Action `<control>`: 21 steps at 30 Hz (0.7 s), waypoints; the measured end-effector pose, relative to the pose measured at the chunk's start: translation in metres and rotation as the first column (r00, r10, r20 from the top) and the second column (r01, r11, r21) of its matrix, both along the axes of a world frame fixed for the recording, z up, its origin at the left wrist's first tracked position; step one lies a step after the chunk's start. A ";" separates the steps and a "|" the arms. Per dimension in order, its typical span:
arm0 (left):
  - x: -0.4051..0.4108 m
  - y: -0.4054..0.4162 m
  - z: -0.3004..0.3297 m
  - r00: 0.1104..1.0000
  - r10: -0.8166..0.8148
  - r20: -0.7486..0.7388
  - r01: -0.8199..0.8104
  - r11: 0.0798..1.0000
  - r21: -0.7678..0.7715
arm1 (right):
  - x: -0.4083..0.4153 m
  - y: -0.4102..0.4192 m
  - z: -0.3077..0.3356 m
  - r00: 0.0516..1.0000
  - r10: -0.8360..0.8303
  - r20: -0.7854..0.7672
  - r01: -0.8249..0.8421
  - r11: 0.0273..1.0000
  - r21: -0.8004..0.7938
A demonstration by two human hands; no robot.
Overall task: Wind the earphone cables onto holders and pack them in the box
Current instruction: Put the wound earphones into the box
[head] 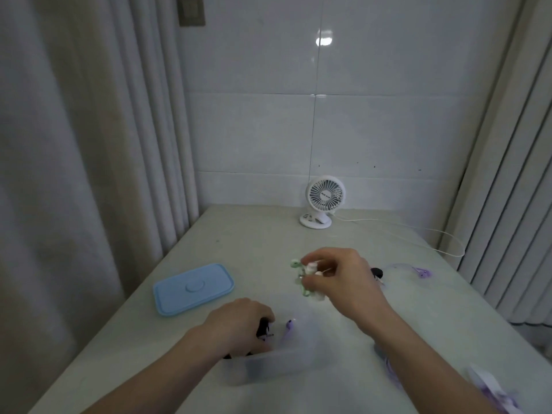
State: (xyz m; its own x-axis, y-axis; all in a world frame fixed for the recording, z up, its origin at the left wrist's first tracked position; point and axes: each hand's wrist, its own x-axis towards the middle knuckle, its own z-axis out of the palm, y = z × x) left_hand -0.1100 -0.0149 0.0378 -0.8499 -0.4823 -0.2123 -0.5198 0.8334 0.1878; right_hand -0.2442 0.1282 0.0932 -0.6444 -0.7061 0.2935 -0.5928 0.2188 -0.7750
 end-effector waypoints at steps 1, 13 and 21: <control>0.001 0.000 -0.001 1.000 -0.007 0.009 0.008 1.000 -0.009 | 0.007 -0.003 0.003 0.999 0.035 0.011 -0.035 0.999 -0.004; 0.003 -0.002 -0.012 0.995 0.030 -0.090 -0.035 0.998 -0.054 | 0.047 -0.028 -0.047 0.980 0.046 -0.193 0.027 0.933 0.360; 0.002 -0.005 -0.016 0.988 0.081 -0.135 -0.089 0.995 -0.053 | 0.051 -0.040 -0.054 0.956 0.097 -0.276 0.063 0.853 0.518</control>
State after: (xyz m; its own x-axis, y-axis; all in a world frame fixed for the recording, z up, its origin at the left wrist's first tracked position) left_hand -0.1075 -0.0194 0.0219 -0.8238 -0.5625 -0.0704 -0.5634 0.7985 0.2120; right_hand -0.1928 0.0886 0.0392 -0.5768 -0.8153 0.0501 -0.7747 0.5266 -0.3502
